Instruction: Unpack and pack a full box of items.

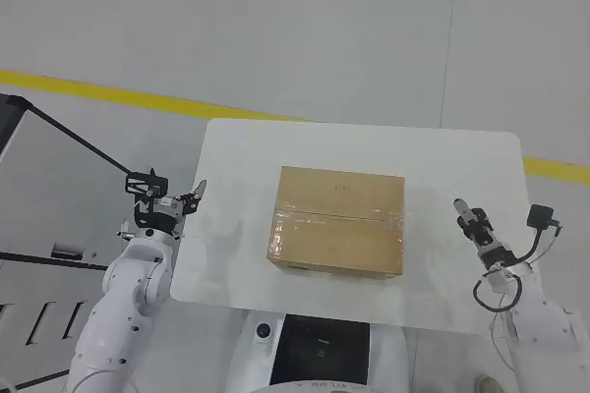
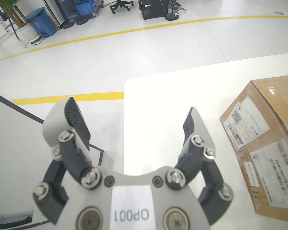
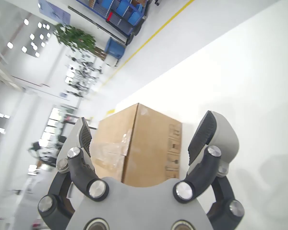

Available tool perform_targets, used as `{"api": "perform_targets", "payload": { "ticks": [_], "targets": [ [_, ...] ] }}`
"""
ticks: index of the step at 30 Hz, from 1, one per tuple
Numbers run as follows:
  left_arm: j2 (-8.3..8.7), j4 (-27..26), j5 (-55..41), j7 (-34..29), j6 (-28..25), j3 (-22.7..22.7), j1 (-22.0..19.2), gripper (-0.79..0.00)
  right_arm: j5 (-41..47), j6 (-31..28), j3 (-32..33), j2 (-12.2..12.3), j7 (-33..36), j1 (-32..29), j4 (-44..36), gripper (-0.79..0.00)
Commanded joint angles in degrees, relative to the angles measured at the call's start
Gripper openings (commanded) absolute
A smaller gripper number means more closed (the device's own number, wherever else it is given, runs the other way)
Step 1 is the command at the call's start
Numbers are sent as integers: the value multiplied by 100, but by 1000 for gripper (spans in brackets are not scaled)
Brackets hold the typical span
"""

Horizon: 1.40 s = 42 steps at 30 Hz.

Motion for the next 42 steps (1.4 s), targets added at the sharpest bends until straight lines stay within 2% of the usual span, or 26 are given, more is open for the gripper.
{"api": "perform_targets", "payload": {
  "ticks": [1,3,20,24,28,33,34,35,39,41,42],
  "targets": [
    [0,0,0,0,0,0,0,0,1589,192,-64,-14,621,143,335,0],
    [0,0,0,0,0,0,0,0,2028,403,-32,2,1006,314,650,0],
    [0,0,0,0,0,0,0,0,2216,519,-67,-9,992,332,641,0],
    [0,0,0,0,0,0,0,0,2467,493,-42,-3,1301,173,606,0],
    [0,0,0,0,0,0,0,0,2454,330,-10,23,1826,-166,29,0],
    [0,0,0,0,0,0,0,0,2288,350,85,54,2092,-522,-608,0],
    [0,0,0,0,0,0,0,0,2104,375,35,55,2036,-500,-615,-25],
    [0,0,0,0,0,0,0,0,1934,387,-32,52,1934,-448,-616,-139],
    [0,0,0,0,0,0,0,0,1450,573,-231,46,1609,-262,-592,-320],
    [0,0,0,0,0,0,0,0,1263,675,-302,44,1460,-169,-553,-486],
    [0,0,0,0,0,0,0,0,1156,721,-334,43,1387,-128,-522,-514]
  ]
}}
